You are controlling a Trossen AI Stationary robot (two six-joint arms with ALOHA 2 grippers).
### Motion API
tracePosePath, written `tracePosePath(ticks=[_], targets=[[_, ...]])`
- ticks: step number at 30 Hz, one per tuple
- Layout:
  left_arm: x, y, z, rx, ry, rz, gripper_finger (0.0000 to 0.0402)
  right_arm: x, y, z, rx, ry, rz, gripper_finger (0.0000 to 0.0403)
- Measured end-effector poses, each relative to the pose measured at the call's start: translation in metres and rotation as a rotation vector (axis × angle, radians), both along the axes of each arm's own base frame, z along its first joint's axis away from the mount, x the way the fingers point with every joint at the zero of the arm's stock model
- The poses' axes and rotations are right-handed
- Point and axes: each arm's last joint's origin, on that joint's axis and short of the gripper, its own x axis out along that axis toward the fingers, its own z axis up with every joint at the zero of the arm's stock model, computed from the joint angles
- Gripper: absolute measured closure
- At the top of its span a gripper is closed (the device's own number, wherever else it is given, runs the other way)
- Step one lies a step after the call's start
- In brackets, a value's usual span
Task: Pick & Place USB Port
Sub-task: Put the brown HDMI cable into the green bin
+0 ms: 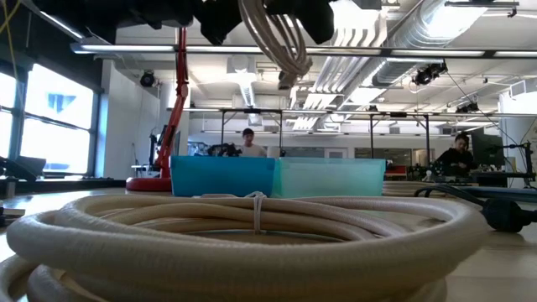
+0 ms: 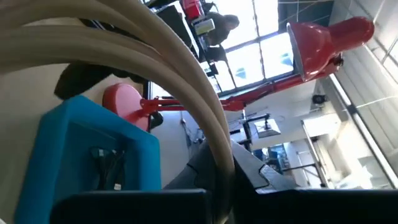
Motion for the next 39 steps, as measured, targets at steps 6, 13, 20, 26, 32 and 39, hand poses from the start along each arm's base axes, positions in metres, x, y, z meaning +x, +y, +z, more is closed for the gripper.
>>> tracePosePath(ticks=[6, 13, 20, 26, 32, 39], targets=[[0.001, 0.003, 0.000, 0.032, -0.012, 0.100, 0.0014, 0.001, -0.002, -0.001, 0.015, -0.005, 0.011, 0.0395], [0.001, 0.005, 0.001, 0.036, -0.017, 0.190, 0.0014, 0.003, -0.012, 0.000, 0.014, -0.008, 0.014, 0.0395], [0.001, 0.006, 0.001, 0.037, -0.017, 0.200, 0.0014, 0.004, -0.017, -0.001, 0.029, -0.008, 0.006, 0.0395], [0.001, 0.008, -0.003, 0.069, 0.021, 0.276, 0.0054, 0.005, -0.017, -0.002, 0.049, -0.007, 0.055, 0.0395], [0.001, 0.009, -0.006, 0.175, 0.038, 0.304, 0.0222, 0.005, -0.017, -0.003, 0.066, -0.012, 0.061, 0.0395], [0.002, 0.009, -0.013, 0.261, 0.088, 0.311, 0.0368, 0.003, -0.012, -0.006, 0.106, -0.009, 0.049, 0.0363]])
